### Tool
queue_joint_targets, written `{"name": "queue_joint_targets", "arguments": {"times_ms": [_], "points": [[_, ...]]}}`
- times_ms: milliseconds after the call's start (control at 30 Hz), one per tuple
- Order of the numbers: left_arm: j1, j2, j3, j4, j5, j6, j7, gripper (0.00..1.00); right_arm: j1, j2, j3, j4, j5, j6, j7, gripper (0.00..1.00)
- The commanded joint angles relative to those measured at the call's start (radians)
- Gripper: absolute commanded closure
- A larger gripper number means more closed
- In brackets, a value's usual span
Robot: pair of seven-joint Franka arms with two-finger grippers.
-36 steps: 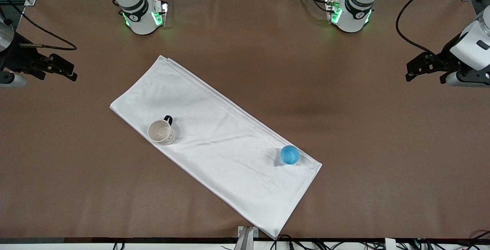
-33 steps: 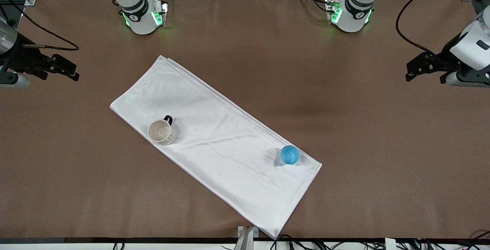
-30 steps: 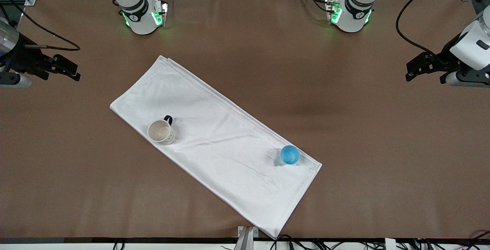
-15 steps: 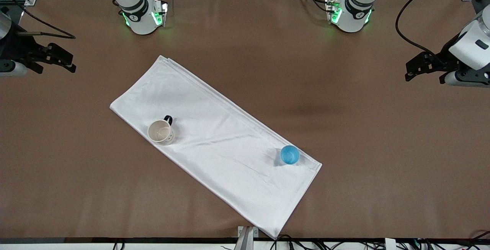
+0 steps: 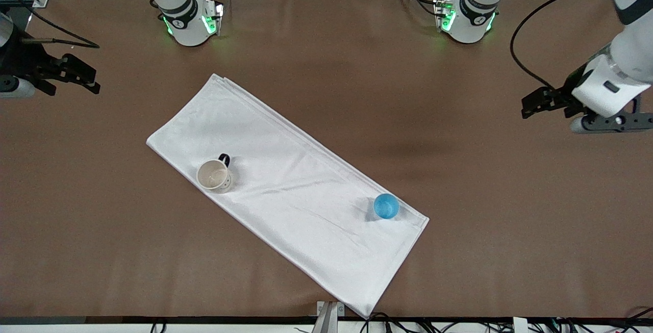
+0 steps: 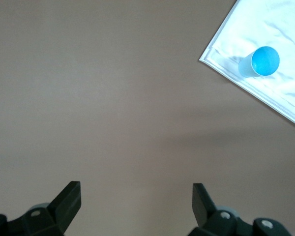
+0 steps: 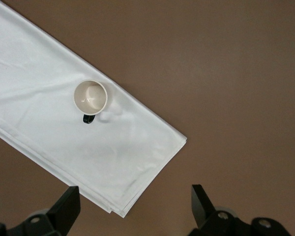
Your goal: Place blue cup into white mug on table
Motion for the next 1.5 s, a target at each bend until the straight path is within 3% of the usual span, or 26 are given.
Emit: {"name": "queue_joint_targets", "arguments": {"times_ms": [0,333,600,867,1167,1467], "points": [[-0.052,0.057,-0.005,0.031,0.012,-0.005,-0.094,0.00,-0.001,-0.008,0.013,-0.048,-0.014,0.025,0.004,0.00],[-0.131,0.195,-0.005,0.114,0.010,0.010,-0.212,0.00,0.089,-0.004,0.014,-0.231,-0.014,0.219,0.123,0.00],[-0.179,0.286,-0.007,0.125,0.007,0.131,-0.336,0.00,0.154,0.033,0.014,-0.338,-0.014,0.347,0.165,0.00],[-0.226,0.384,-0.007,0.140,0.009,0.246,-0.453,0.00,0.215,0.104,0.014,-0.398,-0.014,0.456,0.248,0.00],[-0.246,0.510,-0.010,0.238,0.007,0.320,-0.569,0.00,0.264,0.223,0.014,-0.424,-0.014,0.586,0.324,0.00],[-0.282,0.590,-0.005,0.240,0.010,0.458,-0.668,0.00,0.297,0.309,0.014,-0.479,-0.014,0.756,0.325,0.00]]}}
